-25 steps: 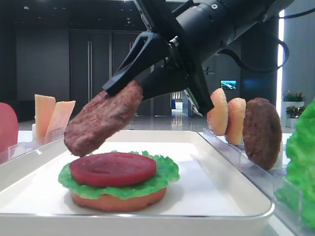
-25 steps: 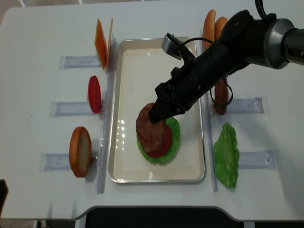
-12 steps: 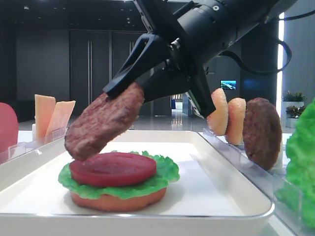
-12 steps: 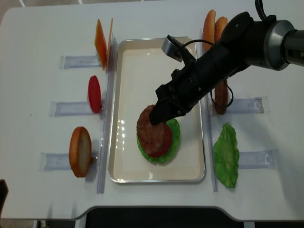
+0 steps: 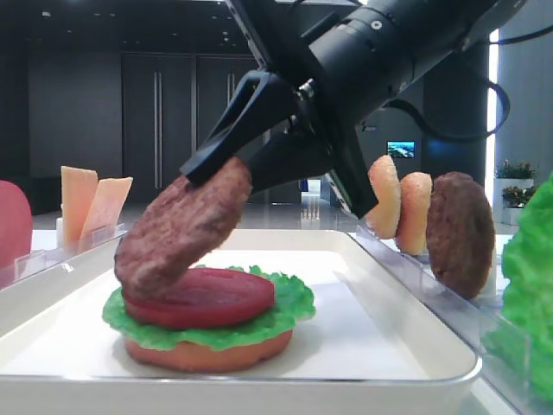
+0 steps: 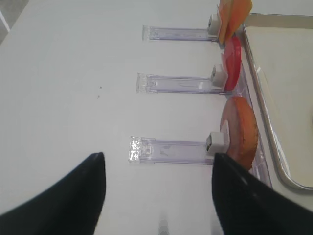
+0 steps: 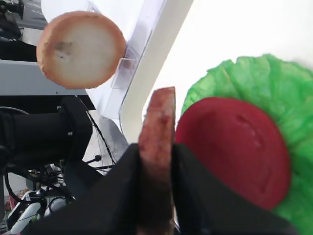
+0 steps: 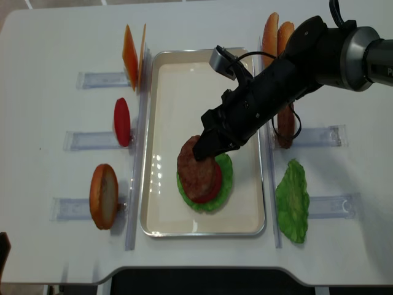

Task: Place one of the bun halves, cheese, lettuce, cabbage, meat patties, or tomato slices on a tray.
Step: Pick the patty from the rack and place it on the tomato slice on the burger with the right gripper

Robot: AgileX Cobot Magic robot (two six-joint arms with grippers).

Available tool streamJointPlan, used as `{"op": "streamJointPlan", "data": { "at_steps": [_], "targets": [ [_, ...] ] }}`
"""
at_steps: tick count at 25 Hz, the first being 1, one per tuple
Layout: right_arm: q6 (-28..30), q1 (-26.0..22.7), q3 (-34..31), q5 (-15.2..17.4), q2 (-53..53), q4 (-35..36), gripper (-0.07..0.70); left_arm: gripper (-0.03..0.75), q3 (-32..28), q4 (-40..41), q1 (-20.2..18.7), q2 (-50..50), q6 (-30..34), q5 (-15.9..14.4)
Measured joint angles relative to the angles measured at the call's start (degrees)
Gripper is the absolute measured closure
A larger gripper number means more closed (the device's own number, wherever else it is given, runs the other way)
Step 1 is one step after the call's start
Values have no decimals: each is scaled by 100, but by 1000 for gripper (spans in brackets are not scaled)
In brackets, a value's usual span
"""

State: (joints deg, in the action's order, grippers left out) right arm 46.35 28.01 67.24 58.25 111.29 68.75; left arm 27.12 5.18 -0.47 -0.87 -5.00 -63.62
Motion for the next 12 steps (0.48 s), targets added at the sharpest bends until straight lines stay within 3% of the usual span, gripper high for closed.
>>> {"op": "streamJointPlan", "data": {
  "at_steps": [12],
  "targets": [
    [17,0,0,42,133,78,471,199,0,0,0,0,0,0]
  ]
}}
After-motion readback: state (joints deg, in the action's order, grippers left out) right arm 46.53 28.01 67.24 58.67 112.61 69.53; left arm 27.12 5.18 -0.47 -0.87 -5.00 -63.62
